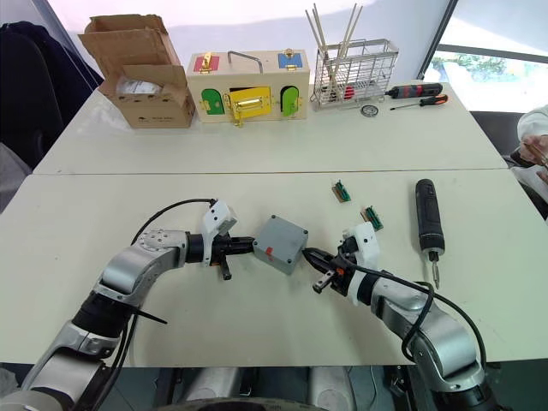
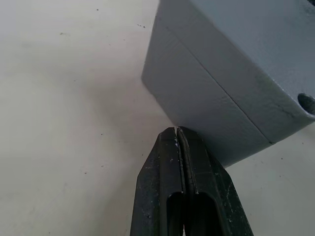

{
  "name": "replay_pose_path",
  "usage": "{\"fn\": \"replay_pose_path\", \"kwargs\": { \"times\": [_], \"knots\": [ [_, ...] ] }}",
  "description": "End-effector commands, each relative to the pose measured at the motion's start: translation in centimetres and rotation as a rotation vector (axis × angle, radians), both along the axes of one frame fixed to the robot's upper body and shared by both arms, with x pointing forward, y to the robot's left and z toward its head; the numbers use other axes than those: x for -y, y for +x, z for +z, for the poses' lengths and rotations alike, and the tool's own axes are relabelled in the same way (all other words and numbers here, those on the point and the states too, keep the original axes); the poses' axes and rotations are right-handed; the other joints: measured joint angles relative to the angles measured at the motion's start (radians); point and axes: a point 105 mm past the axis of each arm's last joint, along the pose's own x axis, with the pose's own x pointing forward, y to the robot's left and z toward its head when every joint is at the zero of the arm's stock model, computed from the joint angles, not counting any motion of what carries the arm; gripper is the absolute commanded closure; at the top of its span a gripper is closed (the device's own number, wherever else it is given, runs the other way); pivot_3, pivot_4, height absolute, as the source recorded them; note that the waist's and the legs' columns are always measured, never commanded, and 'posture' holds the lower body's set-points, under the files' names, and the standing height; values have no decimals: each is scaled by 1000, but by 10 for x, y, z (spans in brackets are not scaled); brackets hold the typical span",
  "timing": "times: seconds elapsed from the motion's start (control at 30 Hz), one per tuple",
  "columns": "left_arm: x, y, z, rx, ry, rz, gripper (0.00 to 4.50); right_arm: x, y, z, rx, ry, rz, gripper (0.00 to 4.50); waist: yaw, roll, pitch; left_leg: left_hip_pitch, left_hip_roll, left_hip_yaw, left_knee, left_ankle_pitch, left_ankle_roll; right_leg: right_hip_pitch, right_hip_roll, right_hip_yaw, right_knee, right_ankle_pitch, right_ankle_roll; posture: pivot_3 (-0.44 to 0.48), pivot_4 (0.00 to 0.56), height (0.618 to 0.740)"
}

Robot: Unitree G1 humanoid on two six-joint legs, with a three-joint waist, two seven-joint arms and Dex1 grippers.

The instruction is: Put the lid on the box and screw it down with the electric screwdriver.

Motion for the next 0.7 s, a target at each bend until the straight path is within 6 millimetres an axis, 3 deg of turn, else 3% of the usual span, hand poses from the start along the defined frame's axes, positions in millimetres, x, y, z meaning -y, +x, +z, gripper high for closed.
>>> {"fn": "replay_pose_path", "kwargs": {
  "times": [0.03,0.53,0.7],
  "knots": [
    [9,-1,15,47,-43,-7,4500,-3,14,11,80,3,-6,4448,0,0,0,0,0,0,0,0,0,0,0,0,0,0,0,0,150,730],
    [7,-4,20,34,-61,29,4500,4,28,3,88,-13,-9,4448,0,0,0,-6,0,0,1,1,-2,-8,0,0,7,0,0,0,150,730],
    [6,-9,19,20,-53,4,4500,-5,32,6,101,18,-7,4448,0,0,0,-6,0,0,1,1,-2,-8,0,0,7,0,0,0,150,730]
  ]
}}
